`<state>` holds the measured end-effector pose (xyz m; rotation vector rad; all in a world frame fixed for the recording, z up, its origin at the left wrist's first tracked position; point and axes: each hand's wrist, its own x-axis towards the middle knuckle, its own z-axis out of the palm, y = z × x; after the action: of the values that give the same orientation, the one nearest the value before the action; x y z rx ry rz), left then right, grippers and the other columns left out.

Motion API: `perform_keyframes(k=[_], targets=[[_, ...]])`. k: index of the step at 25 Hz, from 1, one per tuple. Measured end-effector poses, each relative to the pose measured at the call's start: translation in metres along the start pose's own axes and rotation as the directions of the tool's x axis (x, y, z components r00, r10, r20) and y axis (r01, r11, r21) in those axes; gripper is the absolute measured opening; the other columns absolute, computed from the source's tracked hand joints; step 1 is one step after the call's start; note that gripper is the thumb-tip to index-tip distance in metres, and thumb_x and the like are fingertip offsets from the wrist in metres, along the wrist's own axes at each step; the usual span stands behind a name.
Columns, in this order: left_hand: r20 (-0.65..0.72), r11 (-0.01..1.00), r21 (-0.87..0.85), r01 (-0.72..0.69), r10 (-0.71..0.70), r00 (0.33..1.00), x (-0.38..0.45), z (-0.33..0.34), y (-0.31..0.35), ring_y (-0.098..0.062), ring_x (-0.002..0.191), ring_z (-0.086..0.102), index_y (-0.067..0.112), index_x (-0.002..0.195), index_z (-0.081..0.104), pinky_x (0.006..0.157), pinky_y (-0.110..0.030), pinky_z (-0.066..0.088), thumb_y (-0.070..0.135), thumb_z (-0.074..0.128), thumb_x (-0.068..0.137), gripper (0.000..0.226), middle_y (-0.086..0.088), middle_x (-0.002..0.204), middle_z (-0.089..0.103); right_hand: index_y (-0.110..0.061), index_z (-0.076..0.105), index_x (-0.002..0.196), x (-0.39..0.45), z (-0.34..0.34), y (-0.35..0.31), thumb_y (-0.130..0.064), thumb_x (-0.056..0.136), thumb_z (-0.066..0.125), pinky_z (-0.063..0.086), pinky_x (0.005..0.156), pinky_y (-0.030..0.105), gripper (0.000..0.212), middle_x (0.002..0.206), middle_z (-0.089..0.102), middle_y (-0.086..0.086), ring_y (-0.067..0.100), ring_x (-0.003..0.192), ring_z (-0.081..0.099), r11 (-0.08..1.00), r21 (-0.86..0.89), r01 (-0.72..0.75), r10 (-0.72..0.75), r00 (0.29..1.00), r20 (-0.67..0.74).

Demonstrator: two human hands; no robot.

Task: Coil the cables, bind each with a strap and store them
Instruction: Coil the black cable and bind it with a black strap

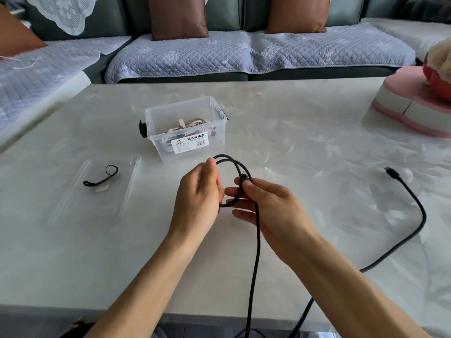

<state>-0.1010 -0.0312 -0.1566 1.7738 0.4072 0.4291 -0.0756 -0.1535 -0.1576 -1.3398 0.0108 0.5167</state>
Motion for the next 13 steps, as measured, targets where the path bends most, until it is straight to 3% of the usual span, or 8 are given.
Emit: perform_keyframes(k=[2,4,7,11,13], targets=[[0.040,0.999,-0.018,0.038,-0.037,0.998,0.000,-0.001,0.000,-0.018,0.046,0.039,0.007,0.071,0.046,0.047,-0.026,0.036,0.030,0.038,0.105,0.042,-0.004,0.051,0.047,-0.012,0.070,0.095,0.001,-0.001,-0.003,-0.011,0.099,0.049,0.054,0.065,0.025,0.021,0.083,0.073,0.004,0.015,0.075,0.069,0.997,-0.049,0.059,-0.060,0.998,-0.034],[0.069,0.999,0.027,0.034,-0.036,0.997,0.002,-0.006,0.000,-0.016,0.045,0.046,0.011,0.085,0.058,0.044,-0.022,0.040,0.028,0.046,0.102,0.026,-0.001,0.049,0.053,-0.011,0.070,0.085,0.001,-0.001,-0.004,-0.007,0.097,0.048,0.057,0.063,0.027,0.026,0.071,0.068,0.000,0.012,0.066,0.065,0.964,-0.219,0.152,-0.164,0.986,-0.037],[0.182,0.969,0.209,-0.132,0.094,0.979,0.008,-0.021,-0.004,-0.015,0.050,0.048,0.026,0.104,0.061,0.051,-0.026,0.039,0.034,0.061,0.093,0.014,0.003,0.050,0.052,-0.006,0.070,0.085,0.002,-0.002,-0.005,-0.008,0.096,0.047,0.056,0.068,0.035,0.025,0.064,0.060,-0.006,0.009,0.060,0.058,0.883,-0.405,0.238,-0.239,0.970,0.047],[0.388,0.836,0.416,-0.359,0.194,0.901,0.015,-0.036,-0.007,-0.019,0.068,0.061,0.032,0.097,0.069,0.067,-0.039,0.051,0.034,0.056,0.097,0.013,0.006,0.072,0.067,-0.005,0.071,0.092,0.003,-0.009,-0.014,-0.011,0.097,0.049,0.052,0.067,0.029,0.024,0.067,0.061,-0.006,0.008,0.061,0.058,0.816,-0.531,0.228,-0.165,0.973,0.163],[0.401,0.809,0.441,-0.388,0.209,0.892,0.012,-0.036,-0.007,-0.017,0.059,0.054,0.031,0.090,0.069,0.059,-0.036,0.047,0.028,0.051,0.100,0.021,0.006,0.065,0.062,-0.007,0.071,0.097,0.004,-0.012,-0.015,-0.010,0.098,0.048,0.051,0.064,0.023,0.024,0.071,0.061,-0.003,0.009,0.063,0.059,0.846,-0.502,0.180,-0.102,0.979,0.179]])
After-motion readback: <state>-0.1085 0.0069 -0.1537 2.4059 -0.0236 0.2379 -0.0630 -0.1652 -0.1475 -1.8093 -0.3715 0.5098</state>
